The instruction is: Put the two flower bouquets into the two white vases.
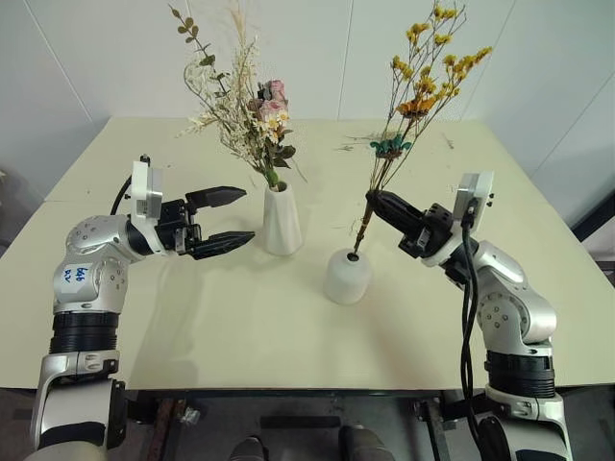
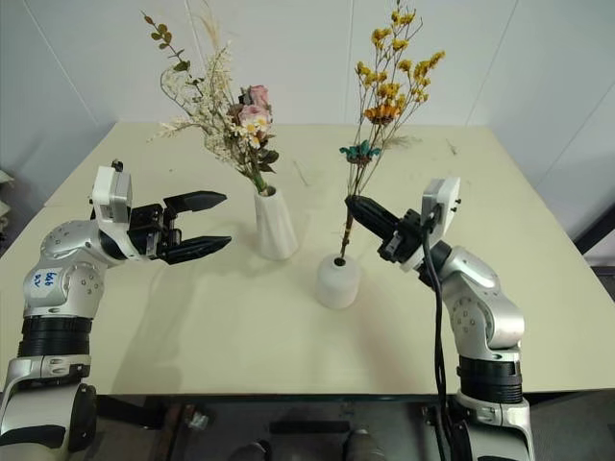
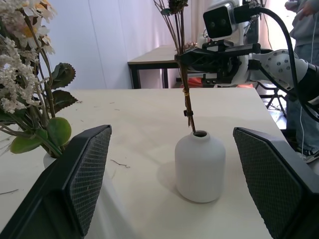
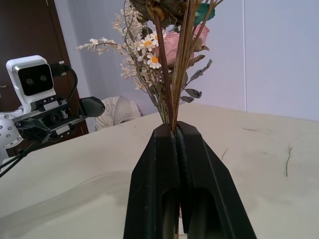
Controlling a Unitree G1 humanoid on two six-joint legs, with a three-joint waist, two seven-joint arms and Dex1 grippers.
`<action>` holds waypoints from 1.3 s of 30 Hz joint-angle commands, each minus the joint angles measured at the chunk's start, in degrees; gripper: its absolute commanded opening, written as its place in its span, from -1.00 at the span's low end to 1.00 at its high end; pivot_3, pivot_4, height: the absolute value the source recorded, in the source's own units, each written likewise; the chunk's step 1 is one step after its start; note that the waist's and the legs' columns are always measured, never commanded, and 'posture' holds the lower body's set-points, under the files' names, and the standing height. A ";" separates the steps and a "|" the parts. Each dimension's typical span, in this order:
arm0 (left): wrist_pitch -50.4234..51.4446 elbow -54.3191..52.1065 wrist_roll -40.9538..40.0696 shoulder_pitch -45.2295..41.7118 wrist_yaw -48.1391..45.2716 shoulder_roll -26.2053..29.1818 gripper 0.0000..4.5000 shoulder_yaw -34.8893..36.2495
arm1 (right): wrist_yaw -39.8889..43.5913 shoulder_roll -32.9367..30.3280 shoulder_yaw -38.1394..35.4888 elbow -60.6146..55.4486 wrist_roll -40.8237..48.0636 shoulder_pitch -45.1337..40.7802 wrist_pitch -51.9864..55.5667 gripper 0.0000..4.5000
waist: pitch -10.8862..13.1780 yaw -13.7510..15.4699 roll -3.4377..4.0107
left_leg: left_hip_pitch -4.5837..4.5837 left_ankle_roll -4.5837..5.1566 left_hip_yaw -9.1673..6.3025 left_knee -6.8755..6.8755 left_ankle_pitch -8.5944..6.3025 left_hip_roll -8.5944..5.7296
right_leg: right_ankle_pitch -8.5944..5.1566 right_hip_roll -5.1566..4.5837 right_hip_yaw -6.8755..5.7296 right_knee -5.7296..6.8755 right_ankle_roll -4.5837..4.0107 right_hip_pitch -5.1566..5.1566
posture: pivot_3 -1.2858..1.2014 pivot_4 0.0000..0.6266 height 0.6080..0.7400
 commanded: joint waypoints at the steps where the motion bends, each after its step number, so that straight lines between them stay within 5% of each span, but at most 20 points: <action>1: -0.51 -1.80 -0.08 -0.03 0.48 0.71 0.86 1.05 | -0.58 0.07 1.11 -2.05 1.08 1.71 0.02 -0.99 | 0.00 -0.06 0.00 | 0.00 0.00 0.00 0.01 0.00 0.00 | 0.00 0.00 0.00 0.00 0.00 0.01 | 0.03 -0.52 1.00; 39: -1.78 -0.27 0.67 -0.89 0.11 -0.07 0.86 0.47 | -3.43 -1.31 2.50 -3.84 1.42 4.76 -4.53 -0.99 | 0.00 0.01 -0.01 | 0.01 0.01 0.01 -0.08 0.01 0.00 | 0.01 0.00 0.00 -0.15 -0.02 0.03 | 0.03 -0.52 1.00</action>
